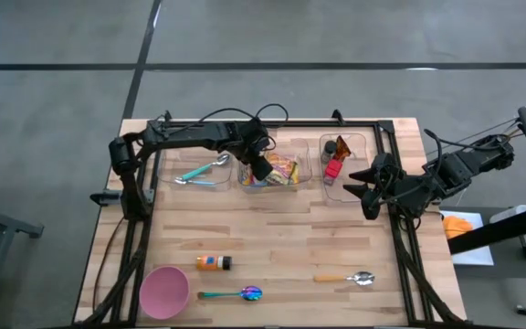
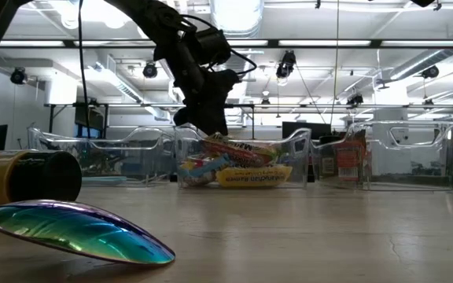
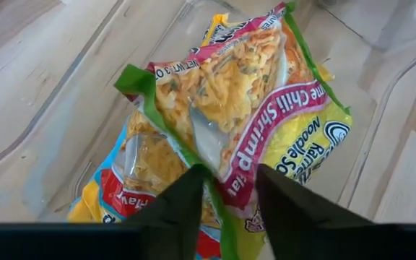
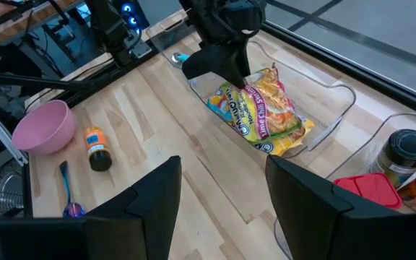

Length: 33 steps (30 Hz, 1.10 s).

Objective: Pick & Place Food Item
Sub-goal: Put the green noodle pack into the middle transparent bin, then put the orange seasoning bottle into the right transparent bin

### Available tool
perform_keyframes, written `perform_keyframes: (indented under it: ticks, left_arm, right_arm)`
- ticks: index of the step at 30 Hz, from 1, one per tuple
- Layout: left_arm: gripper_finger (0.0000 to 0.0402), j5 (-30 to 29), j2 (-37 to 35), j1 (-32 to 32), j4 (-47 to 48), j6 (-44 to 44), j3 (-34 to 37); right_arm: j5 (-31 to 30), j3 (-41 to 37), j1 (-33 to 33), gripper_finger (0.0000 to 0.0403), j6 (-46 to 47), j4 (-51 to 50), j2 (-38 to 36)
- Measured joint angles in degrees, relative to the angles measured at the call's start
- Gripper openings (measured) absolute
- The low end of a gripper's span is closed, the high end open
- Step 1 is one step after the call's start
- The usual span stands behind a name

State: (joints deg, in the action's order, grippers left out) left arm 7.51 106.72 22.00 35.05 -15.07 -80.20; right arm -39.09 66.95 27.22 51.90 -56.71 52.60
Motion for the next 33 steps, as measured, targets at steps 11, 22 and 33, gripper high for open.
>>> perform_keyframes:
  ticks: [11, 22, 33]
  left_arm:
    - [0.0256, 0.1, -1.4, 0.0, 6.8, -0.9, -7.9]
    - [0.0260, 0.0, -10.4, -6.7, 21.2, 11.1, -10.3]
    - [0.0260, 0.1, -13.3, -24.7, 34.9, 13.3, -9.3]
  right_arm:
    - [0.0, 0.0, 0.0, 0.0201, 0.0, 0.0, 0.0]
    - [0.0, 0.0, 0.0, 0.0201, 0.0, 0.1, 0.0]
    - [0.1, 0.0, 0.0, 0.0201, 2.6, 0.6, 0.0]
